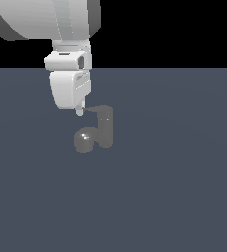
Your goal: Turn on the faucet by rotating a designated handle.
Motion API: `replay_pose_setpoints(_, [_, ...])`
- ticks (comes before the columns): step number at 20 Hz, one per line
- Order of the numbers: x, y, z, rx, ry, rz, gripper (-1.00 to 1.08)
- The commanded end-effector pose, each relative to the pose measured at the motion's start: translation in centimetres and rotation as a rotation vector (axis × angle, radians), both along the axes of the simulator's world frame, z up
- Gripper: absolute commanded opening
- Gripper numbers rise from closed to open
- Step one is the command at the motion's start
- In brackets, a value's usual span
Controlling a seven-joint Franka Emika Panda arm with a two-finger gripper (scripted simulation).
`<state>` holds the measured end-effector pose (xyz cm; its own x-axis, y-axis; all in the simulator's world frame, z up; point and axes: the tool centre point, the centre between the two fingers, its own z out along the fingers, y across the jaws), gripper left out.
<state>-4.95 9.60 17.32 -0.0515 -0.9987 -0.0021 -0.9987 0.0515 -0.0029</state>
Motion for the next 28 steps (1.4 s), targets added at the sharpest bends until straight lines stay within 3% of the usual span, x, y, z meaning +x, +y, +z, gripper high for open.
replay_pose_setpoints(1, [-0.7, -0.8, 0.0, -0.002, 0.003, -0.007, -1.00])
replay_pose_setpoints(4, [-0.7, -0.4, 0.0, 0.000, 0.000, 0.001, -1.00])
replay_pose_setpoints(21, [-2.7, -8.2, 0.0, -0.002, 0.003, -0.006, -1.00])
replay_pose_setpoints(22, [-2.7, -8.2, 0.0, -0.002, 0.003, -0.006, -1.00])
replay_pose_setpoints(23, [-2.6, -6.1, 0.0, 0.001, 0.000, 0.028, -1.00])
replay_pose_setpoints(28, [-1.3, -8.8, 0.0, 0.000, 0.001, 0.018, -1.00])
